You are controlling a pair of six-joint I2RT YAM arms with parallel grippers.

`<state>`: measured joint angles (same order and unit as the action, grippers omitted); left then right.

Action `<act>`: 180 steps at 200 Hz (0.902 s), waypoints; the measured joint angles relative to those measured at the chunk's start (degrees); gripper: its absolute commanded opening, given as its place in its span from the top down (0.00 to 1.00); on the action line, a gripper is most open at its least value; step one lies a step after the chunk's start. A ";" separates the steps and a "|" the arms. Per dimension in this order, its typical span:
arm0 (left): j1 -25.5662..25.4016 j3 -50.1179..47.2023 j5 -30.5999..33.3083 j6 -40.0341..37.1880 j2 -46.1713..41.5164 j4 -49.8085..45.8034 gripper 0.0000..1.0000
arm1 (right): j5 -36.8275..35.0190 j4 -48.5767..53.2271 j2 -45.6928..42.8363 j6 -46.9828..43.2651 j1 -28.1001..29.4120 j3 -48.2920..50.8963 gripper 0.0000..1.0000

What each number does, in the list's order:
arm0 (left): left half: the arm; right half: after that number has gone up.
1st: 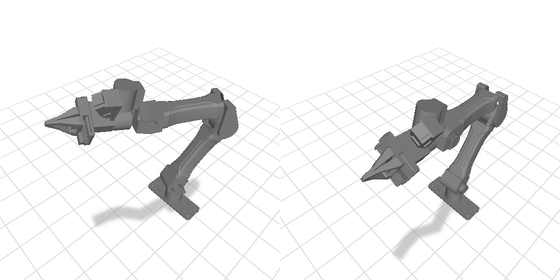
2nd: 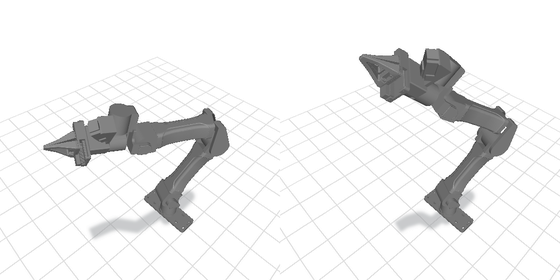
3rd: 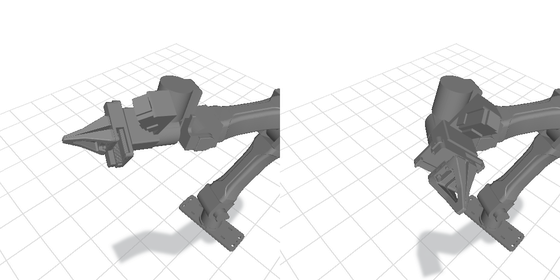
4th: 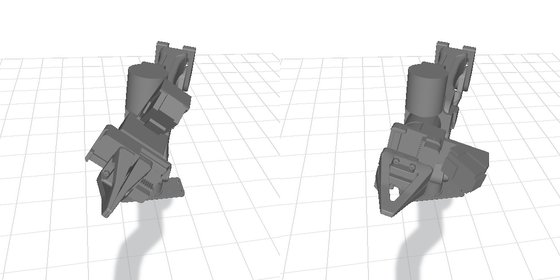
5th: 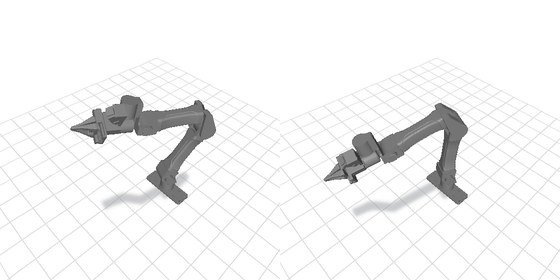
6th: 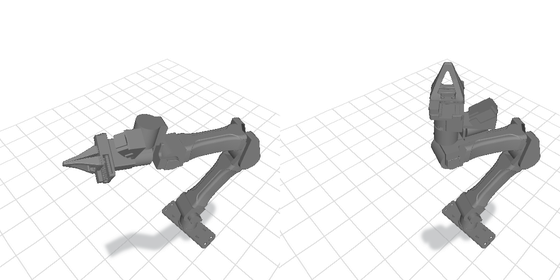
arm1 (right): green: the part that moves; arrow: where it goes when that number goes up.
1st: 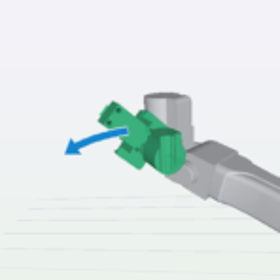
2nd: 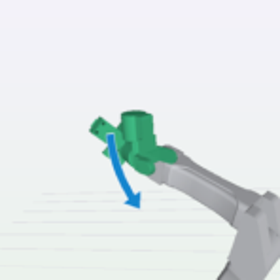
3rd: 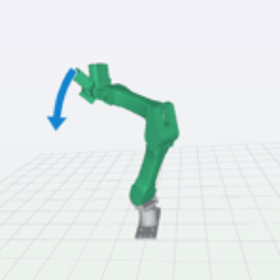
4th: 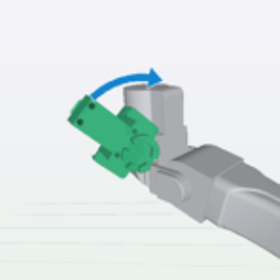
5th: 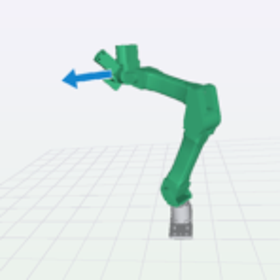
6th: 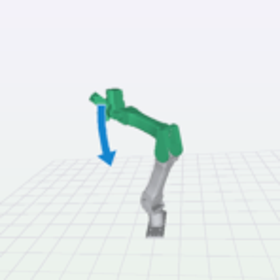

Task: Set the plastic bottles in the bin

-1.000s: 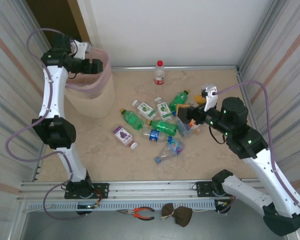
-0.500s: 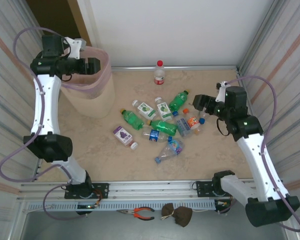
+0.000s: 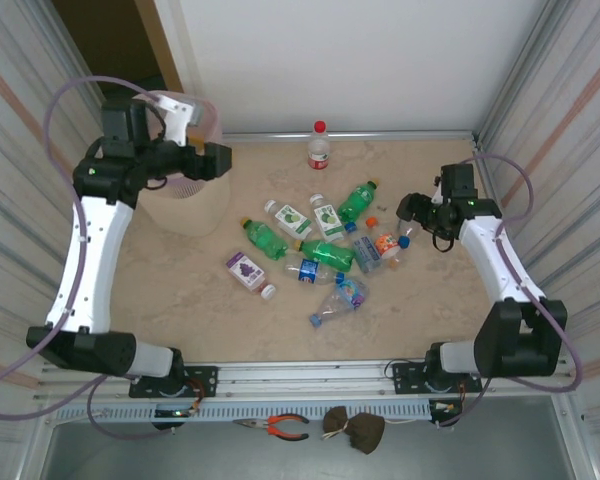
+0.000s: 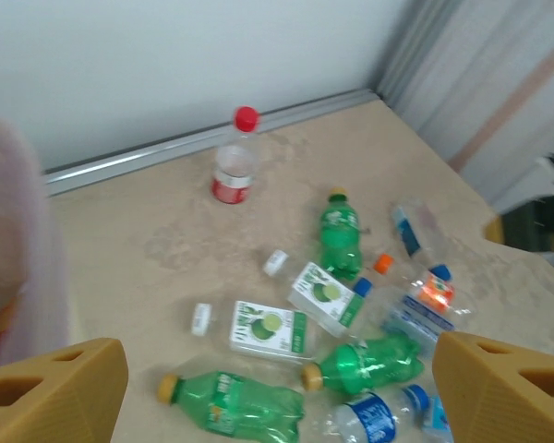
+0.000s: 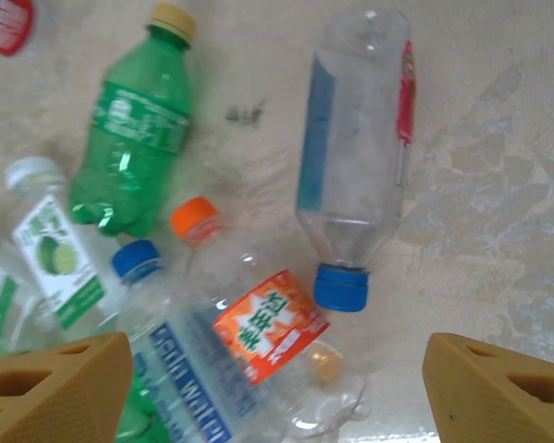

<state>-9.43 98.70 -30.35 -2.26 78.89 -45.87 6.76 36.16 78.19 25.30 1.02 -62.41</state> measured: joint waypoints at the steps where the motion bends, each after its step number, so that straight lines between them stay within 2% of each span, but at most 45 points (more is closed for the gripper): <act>1: -0.26 -0.22 -0.02 0.00 -0.20 0.09 0.13 | -0.09 -0.07 0.13 0.00 0.00 0.00 0.17; 36: -5.95 -4.92 1.31 0.20 -3.48 2.93 0.13 | -5.68 -1.46 6.75 1.11 0.57 -0.02 0.18; 72: -9.03 -7.76 2.49 1.09 -4.66 5.07 0.13 | -10.93 -1.68 14.21 1.95 3.15 -2.75 0.16; 131: -12.17 -8.92 4.13 1.70 -4.66 6.21 0.13 | -13.70 -2.80 23.50 3.61 5.73 -8.79 0.16; 180: -12.96 -9.75 4.87 2.40 -4.66 6.95 0.13 | -14.91 -3.28 29.35 4.70 6.27 -11.30 0.21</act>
<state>-22.39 88.95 -25.47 0.14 74.24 -38.92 -8.14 32.88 107.55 30.00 7.29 -73.71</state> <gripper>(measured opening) 0.869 0.799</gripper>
